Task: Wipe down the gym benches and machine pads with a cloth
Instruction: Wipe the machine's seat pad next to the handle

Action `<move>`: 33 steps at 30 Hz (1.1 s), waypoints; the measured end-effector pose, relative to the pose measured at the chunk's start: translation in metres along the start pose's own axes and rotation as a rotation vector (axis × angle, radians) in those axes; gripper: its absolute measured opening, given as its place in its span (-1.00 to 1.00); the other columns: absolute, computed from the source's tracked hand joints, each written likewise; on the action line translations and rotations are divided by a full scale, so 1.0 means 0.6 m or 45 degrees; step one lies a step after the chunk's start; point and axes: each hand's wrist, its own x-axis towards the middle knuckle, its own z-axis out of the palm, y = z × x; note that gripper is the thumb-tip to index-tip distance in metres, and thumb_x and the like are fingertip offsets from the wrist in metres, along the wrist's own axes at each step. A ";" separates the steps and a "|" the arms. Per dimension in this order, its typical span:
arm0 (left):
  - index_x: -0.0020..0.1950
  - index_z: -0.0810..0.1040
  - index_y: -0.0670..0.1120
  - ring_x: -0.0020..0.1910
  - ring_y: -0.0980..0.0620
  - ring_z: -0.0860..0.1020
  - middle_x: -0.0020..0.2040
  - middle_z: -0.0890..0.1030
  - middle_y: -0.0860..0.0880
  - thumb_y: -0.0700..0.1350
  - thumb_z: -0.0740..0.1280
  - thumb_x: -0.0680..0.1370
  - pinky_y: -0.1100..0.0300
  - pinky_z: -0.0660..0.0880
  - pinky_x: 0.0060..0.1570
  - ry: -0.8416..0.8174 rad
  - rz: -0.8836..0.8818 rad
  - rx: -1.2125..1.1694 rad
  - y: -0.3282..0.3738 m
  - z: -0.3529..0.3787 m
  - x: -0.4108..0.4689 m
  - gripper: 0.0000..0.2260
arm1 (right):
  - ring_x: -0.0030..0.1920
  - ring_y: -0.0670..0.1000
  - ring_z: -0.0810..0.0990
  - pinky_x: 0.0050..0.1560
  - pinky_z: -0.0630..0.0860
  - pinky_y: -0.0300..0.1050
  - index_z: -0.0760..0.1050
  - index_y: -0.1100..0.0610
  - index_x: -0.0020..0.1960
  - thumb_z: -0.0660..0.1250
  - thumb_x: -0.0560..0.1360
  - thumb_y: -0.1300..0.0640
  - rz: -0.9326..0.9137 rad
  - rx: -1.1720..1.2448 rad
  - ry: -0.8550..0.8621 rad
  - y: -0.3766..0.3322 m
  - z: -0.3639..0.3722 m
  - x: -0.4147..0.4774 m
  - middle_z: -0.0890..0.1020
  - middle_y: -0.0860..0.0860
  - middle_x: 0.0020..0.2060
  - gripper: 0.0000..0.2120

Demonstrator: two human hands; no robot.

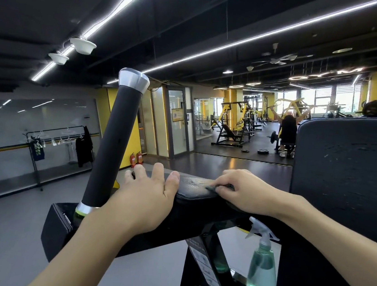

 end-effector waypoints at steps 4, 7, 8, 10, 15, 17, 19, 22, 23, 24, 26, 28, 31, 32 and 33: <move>0.56 -0.03 0.01 0.41 -0.36 0.16 0.46 0.15 -0.20 0.19 -0.47 0.43 -0.23 0.22 0.42 0.024 -0.007 0.022 0.001 0.004 0.001 -0.26 | -0.03 -0.33 0.53 0.01 0.38 -0.46 0.63 -0.03 0.19 0.26 0.62 0.09 -0.094 0.127 0.032 -0.020 0.000 -0.008 0.55 -0.34 -0.13 -0.77; 0.54 -0.03 0.02 0.42 -0.33 0.15 0.43 0.15 -0.12 0.03 -0.32 0.64 -0.22 0.22 0.43 0.083 -0.090 -0.145 0.010 -0.002 -0.006 -0.54 | -0.08 -0.14 0.59 -0.01 0.48 -0.19 0.65 -0.02 0.16 0.25 0.62 0.08 0.034 0.047 -0.032 -0.013 -0.008 0.002 0.56 -0.30 -0.17 -0.78; 0.53 -0.02 0.02 0.43 -0.32 0.13 0.42 0.15 -0.11 0.01 -0.28 0.68 -0.21 0.20 0.44 0.088 -0.102 -0.194 0.015 -0.007 -0.010 -0.59 | -0.10 -0.12 0.58 -0.02 0.45 -0.20 0.66 -0.02 0.14 0.25 0.61 0.09 0.038 0.017 -0.045 -0.016 -0.009 0.008 0.55 -0.29 -0.20 -0.77; 0.52 -0.02 0.03 0.45 -0.29 0.12 0.41 0.16 -0.12 0.00 -0.25 0.70 -0.19 0.19 0.45 0.078 -0.134 -0.263 0.020 -0.012 -0.014 -0.62 | -0.11 -0.22 0.51 -0.03 0.37 -0.35 0.65 -0.02 0.18 0.24 0.62 0.10 -0.049 0.001 -0.038 -0.033 -0.007 0.016 0.51 -0.27 -0.19 -0.76; 0.51 0.06 -0.03 0.41 -0.29 0.21 0.39 0.23 -0.19 0.06 -0.22 0.69 -0.18 0.25 0.40 0.094 -0.142 -0.269 0.017 -0.007 -0.014 -0.58 | -0.03 -0.09 0.62 0.05 0.52 -0.20 0.64 0.00 0.18 0.24 0.62 0.09 0.015 0.046 -0.080 -0.042 -0.013 0.022 0.66 -0.14 -0.02 -0.76; 0.50 0.04 -0.04 0.40 -0.26 0.21 0.37 0.22 -0.16 0.03 -0.21 0.70 -0.16 0.23 0.42 0.099 -0.148 -0.291 0.023 -0.011 -0.017 -0.61 | -0.03 -0.02 0.62 0.05 0.52 -0.16 0.65 0.01 0.18 0.23 0.62 0.12 0.056 -0.026 -0.130 -0.039 -0.015 0.031 0.69 -0.07 0.03 -0.75; 0.52 0.00 0.01 0.42 -0.27 0.16 0.38 0.19 -0.14 0.05 -0.29 0.68 -0.17 0.20 0.44 0.065 -0.134 -0.238 0.022 -0.010 -0.017 -0.58 | -0.01 -0.13 0.57 0.04 0.45 -0.33 0.63 0.01 0.21 0.23 0.62 0.12 -0.009 -0.018 -0.137 -0.051 -0.013 0.037 0.62 -0.21 0.00 -0.75; 0.50 0.01 0.02 0.39 -0.35 0.18 0.40 0.18 -0.19 0.12 -0.37 0.61 -0.22 0.24 0.40 0.073 -0.111 -0.173 0.010 -0.003 -0.008 -0.49 | -0.03 -0.28 0.51 0.00 0.37 -0.49 0.62 0.00 0.22 0.23 0.64 0.10 -0.067 0.065 -0.133 -0.055 -0.013 0.037 0.53 -0.31 -0.08 -0.75; 0.49 0.01 0.02 0.39 -0.37 0.18 0.41 0.18 -0.21 0.11 -0.36 0.61 -0.23 0.25 0.39 0.076 -0.138 -0.202 0.004 0.003 -0.002 -0.50 | 0.01 -0.25 0.53 0.05 0.39 -0.46 0.62 0.00 0.22 0.23 0.63 0.09 -0.037 0.052 -0.140 -0.051 -0.013 0.039 0.57 -0.29 -0.03 -0.75; 0.50 0.00 0.01 0.38 -0.39 0.17 0.41 0.17 -0.23 0.12 -0.39 0.58 -0.23 0.27 0.38 0.085 -0.144 -0.229 0.001 0.006 0.001 -0.46 | 0.06 -0.17 0.56 0.13 0.44 -0.33 0.62 -0.01 0.22 0.23 0.63 0.10 0.007 0.001 -0.147 -0.042 -0.012 0.044 0.62 -0.21 0.03 -0.75; 0.52 -0.04 0.00 0.37 -0.42 0.18 0.44 0.15 -0.27 0.17 -0.46 0.47 -0.24 0.28 0.38 0.094 -0.127 -0.238 -0.001 0.009 0.001 -0.34 | 0.11 -0.02 0.58 0.22 0.49 -0.04 0.64 0.00 0.18 0.22 0.61 0.12 0.092 -0.117 -0.185 -0.028 -0.005 0.060 0.66 -0.08 0.10 -0.74; 0.51 -0.02 -0.01 0.37 -0.42 0.18 0.44 0.16 -0.25 0.19 -0.44 0.49 -0.24 0.27 0.39 0.095 -0.123 -0.216 0.002 0.011 0.002 -0.34 | 0.09 -0.01 0.58 0.21 0.50 -0.03 0.65 0.00 0.16 0.22 0.59 0.11 0.056 -0.145 -0.169 -0.037 0.000 0.074 0.66 -0.09 0.08 -0.74; 0.50 0.10 -0.03 0.38 -0.39 0.20 0.41 0.22 -0.27 0.31 -0.47 0.39 -0.23 0.26 0.38 0.107 -0.072 -0.161 0.002 0.010 0.001 -0.16 | 0.03 -0.15 0.55 0.11 0.43 -0.32 0.64 0.02 0.17 0.25 0.61 0.11 -0.061 0.004 -0.161 -0.055 0.001 0.078 0.63 -0.15 0.01 -0.77; 0.52 0.09 -0.03 0.40 -0.39 0.18 0.43 0.20 -0.26 0.32 -0.50 0.36 -0.24 0.24 0.40 0.096 -0.053 -0.137 0.000 0.012 0.004 -0.13 | 0.04 -0.15 0.56 0.13 0.44 -0.32 0.64 0.02 0.18 0.25 0.61 0.11 -0.045 0.029 -0.169 -0.050 0.000 0.081 0.65 -0.14 0.04 -0.77; 0.53 0.07 -0.01 0.42 -0.39 0.14 0.46 0.17 -0.24 0.32 -0.52 0.34 -0.25 0.22 0.42 0.076 -0.044 -0.129 -0.005 0.015 0.007 -0.12 | 0.08 -0.12 0.58 0.17 0.46 -0.26 0.64 0.02 0.18 0.25 0.61 0.11 -0.006 0.003 -0.179 -0.041 0.001 0.086 0.66 -0.12 0.08 -0.76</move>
